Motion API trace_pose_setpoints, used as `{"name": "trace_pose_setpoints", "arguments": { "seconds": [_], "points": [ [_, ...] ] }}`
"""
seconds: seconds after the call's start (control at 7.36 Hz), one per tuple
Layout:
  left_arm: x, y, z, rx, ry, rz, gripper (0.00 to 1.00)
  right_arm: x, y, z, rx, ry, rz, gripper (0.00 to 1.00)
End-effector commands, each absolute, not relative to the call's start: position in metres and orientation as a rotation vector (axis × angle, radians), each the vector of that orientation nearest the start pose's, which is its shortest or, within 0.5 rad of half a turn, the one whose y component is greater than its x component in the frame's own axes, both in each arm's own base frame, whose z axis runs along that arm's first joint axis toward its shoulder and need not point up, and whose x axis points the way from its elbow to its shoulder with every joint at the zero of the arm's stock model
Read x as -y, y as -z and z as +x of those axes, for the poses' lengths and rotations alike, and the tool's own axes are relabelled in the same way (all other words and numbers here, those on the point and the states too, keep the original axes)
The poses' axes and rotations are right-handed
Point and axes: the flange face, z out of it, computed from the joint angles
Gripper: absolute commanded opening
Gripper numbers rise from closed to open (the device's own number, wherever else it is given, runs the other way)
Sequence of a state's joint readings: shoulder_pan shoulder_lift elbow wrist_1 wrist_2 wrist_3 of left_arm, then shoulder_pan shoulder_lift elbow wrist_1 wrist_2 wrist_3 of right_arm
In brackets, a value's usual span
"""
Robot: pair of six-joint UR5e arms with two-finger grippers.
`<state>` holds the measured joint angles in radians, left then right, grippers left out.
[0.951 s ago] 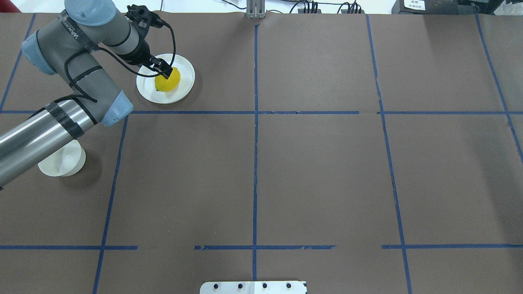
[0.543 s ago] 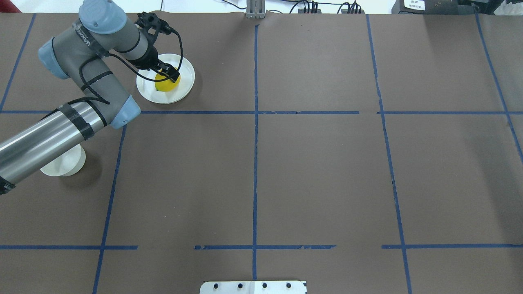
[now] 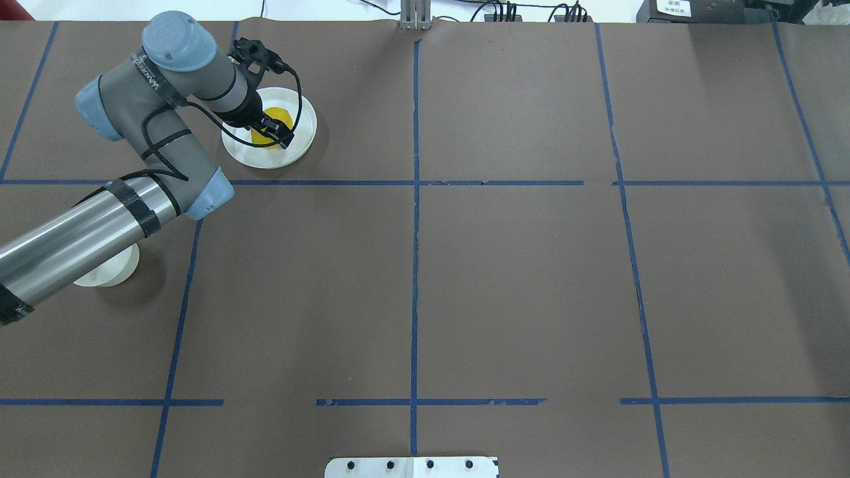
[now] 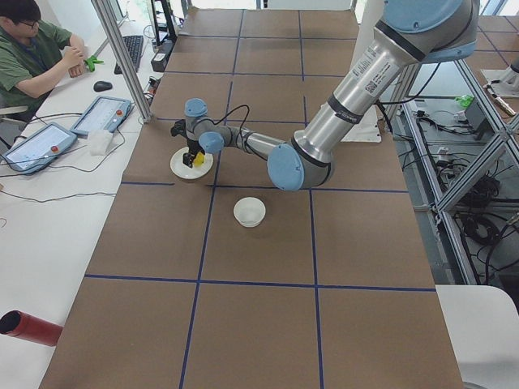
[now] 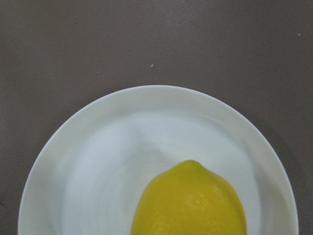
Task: Move lemon from plate to bowl
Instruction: 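Lower the left gripper and close it around the lemon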
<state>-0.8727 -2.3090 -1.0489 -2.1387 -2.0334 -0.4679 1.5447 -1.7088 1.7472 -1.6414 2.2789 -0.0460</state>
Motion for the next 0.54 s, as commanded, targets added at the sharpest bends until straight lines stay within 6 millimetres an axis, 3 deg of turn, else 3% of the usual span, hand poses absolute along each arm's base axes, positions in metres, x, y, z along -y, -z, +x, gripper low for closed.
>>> {"name": "trace_pose_setpoints", "arguments": {
  "seconds": [0.0,0.27,0.41],
  "points": [
    [0.673,-0.38,0.447,-0.801,-0.41,0.412,0.28,0.432,-0.647,0.057,0.709,0.058,-0.024,1.0],
    [0.681,-0.378,0.432,-0.798,-0.39,0.42,0.22,0.432,-0.647,0.057,0.709,0.058,-0.024,1.0],
    [0.691,-0.371,0.407,-0.8,-0.364,0.434,0.22,0.432,-0.647,0.057,0.707,0.058,-0.024,1.0]
  ]
}}
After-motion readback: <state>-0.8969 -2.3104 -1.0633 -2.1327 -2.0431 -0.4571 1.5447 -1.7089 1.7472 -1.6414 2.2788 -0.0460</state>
